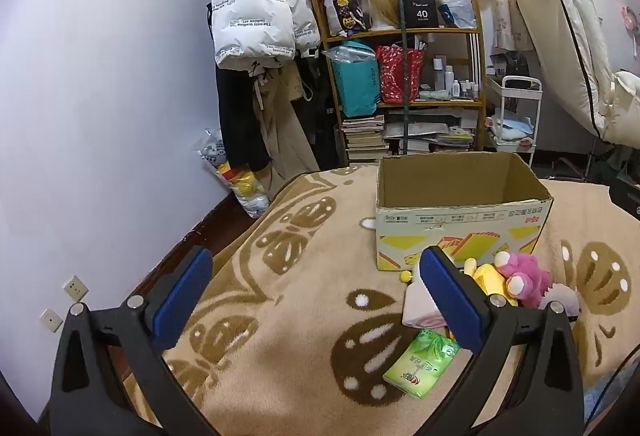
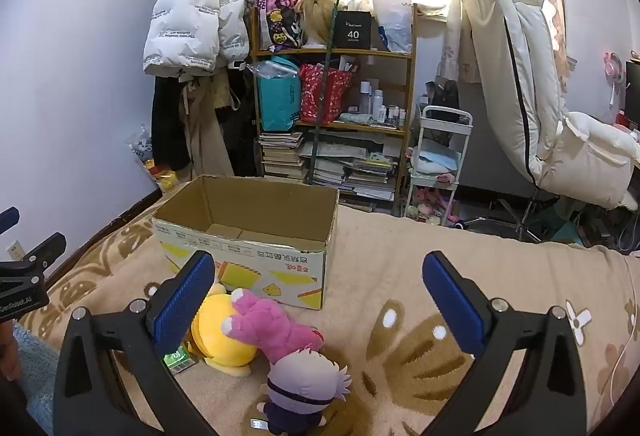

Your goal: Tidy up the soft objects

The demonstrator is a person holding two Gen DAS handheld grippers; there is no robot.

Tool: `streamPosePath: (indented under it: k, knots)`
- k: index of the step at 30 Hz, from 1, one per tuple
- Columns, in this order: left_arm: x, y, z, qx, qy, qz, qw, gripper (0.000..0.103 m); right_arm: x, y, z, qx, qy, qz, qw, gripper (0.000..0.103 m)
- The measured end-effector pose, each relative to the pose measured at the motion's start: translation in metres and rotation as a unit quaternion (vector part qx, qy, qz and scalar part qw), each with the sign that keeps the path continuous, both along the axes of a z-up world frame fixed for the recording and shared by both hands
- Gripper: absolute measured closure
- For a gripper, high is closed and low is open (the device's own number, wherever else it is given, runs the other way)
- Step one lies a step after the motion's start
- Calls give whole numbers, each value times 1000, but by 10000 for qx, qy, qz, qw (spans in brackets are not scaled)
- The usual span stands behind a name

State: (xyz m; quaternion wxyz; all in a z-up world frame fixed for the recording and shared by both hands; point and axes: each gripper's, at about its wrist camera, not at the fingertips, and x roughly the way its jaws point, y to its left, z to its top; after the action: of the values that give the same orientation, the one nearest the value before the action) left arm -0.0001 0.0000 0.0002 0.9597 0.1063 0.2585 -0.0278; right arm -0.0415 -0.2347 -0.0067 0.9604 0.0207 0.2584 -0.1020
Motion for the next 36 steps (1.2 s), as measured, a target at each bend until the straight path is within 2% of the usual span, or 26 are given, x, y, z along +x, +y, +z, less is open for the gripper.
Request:
streamPosePath:
  k: [36]
  knots:
    - [-1, -3, -4, 71, -14, -47, 10000, 1, 0, -2, 0, 34, 48, -68, 10000, 0]
